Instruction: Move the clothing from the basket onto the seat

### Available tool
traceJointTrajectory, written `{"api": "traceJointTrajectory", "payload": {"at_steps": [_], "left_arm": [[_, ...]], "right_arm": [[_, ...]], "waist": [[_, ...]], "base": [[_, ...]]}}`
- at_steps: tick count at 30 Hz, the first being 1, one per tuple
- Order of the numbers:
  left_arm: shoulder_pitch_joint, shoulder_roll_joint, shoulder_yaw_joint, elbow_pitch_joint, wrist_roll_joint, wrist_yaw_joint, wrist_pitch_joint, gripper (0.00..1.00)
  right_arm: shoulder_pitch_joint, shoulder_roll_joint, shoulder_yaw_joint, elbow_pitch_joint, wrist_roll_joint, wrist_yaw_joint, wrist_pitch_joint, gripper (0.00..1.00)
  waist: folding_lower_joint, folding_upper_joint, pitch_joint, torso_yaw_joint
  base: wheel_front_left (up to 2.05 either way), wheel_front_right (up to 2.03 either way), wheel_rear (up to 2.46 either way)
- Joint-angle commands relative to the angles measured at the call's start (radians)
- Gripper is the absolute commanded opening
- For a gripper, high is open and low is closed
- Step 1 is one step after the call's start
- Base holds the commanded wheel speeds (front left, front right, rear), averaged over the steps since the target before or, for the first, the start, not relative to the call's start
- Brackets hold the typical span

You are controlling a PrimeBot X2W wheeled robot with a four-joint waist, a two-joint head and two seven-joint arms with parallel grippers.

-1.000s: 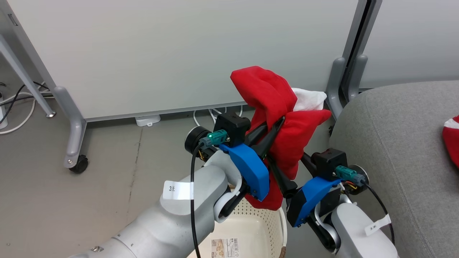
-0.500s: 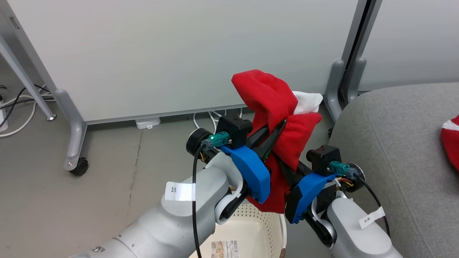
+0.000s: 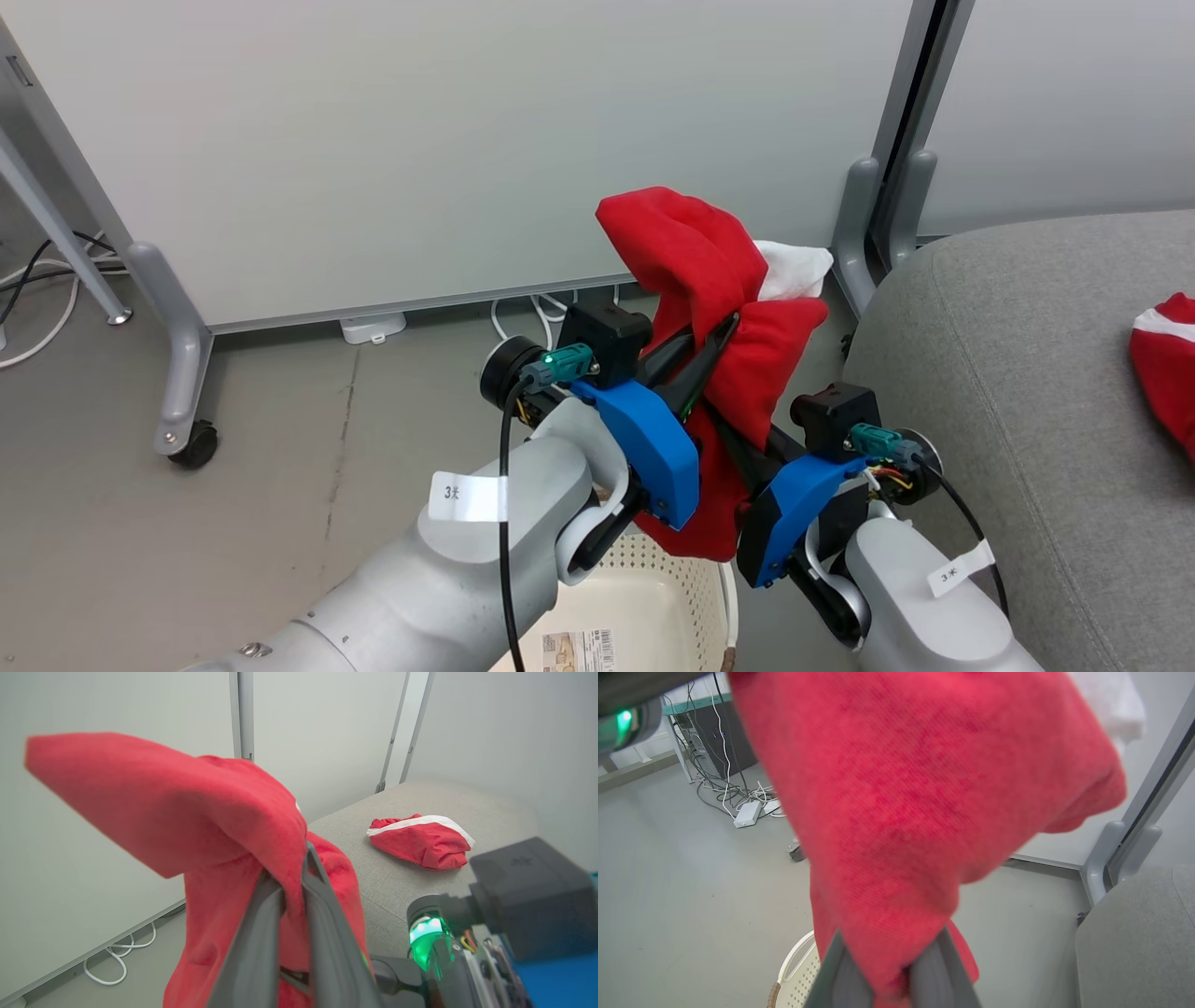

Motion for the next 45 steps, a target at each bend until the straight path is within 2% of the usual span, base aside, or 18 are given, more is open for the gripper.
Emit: {"api": "traceJointTrajectory", "payload": {"at_steps": [1, 5, 6, 7, 8, 15, 19, 25, 33, 40, 45], "left_arm": [[-0.009, 0.000, 0.002, 0.000, 0.001, 0.000, -0.005, 0.00], [-0.005, 0.000, 0.008, -0.001, 0.006, 0.001, -0.005, 0.00], [-0.003, 0.000, 0.009, 0.001, 0.005, 0.002, -0.005, 0.13], [-0.002, 0.000, 0.009, 0.003, 0.005, 0.003, -0.005, 0.50], [-0.002, 0.000, 0.010, 0.004, 0.005, 0.004, -0.005, 1.00], [0.017, 0.000, 0.030, -0.002, 0.034, 0.014, -0.005, 1.00], [0.053, 0.001, 0.089, -0.013, 0.091, 0.023, -0.005, 1.00], [0.190, 0.058, 0.225, -0.097, 0.234, 0.009, -0.005, 1.00], [0.443, 0.126, 0.470, -0.270, 0.429, -0.019, -0.004, 1.00], [0.623, 0.120, 0.657, -0.358, 0.558, -0.041, -0.004, 1.00], [0.702, 0.102, 0.740, -0.392, 0.620, -0.056, -0.004, 1.00]], "right_arm": [[-0.015, -0.001, 0.003, 0.005, 0.007, 0.000, -0.005, 0.00], [-0.018, -0.001, 0.009, 0.011, 0.011, 0.000, -0.010, 0.00], [-0.018, -0.001, 0.009, 0.012, 0.011, 0.000, -0.012, 0.00], [-0.018, -0.001, 0.009, 0.013, 0.012, 0.000, -0.012, 0.00], [-0.019, -0.001, 0.009, 0.013, 0.012, 0.000, -0.013, 0.00], [-0.026, -0.001, 0.004, 0.019, 0.009, 0.000, -0.020, 0.00], [-0.024, -0.001, -0.006, 0.016, 0.002, 0.000, -0.026, 0.00], [-0.015, -0.001, -0.017, 0.009, -0.001, 0.000, -0.036, 0.00], [0.001, -0.001, -0.036, -0.005, -0.012, 0.000, -0.038, 0.00], [0.016, -0.001, -0.071, -0.015, -0.036, 0.000, -0.034, 0.00], [0.034, -0.001, -0.083, -0.026, -0.045, 0.000, -0.026, 0.00]], "waist": [[-0.0001, -0.0001, -0.001, -0.001], [-0.0001, -0.0001, -0.004, -0.005], [-0.0001, -0.0001, -0.005, -0.006], [-0.0001, -0.0001, -0.006, -0.007], [-0.0001, -0.0001, -0.006, -0.007], [-0.0001, -0.0001, -0.005, -0.007], [-0.0001, -0.0001, -0.002, -0.003], [-0.0001, -0.0001, 0.005, -0.003], [-0.0001, -0.0001, 0.020, -0.008], [-0.0001, -0.0001, 0.023, -0.005], [-0.0001, -0.0001, 0.016, -0.002]], "base": [[0.00, 0.00, 0.00], [0.00, 0.00, 0.00], [0.00, 0.00, 0.00], [0.00, 0.00, 0.00], [0.00, 0.00, 0.00], [0.00, 0.00, 0.00], [0.00, 0.00, 0.00], [0.00, 0.00, 0.00], [0.00, 0.00, 0.00], [0.00, 0.00, 0.00], [0.00, 0.00, 0.00]]}}
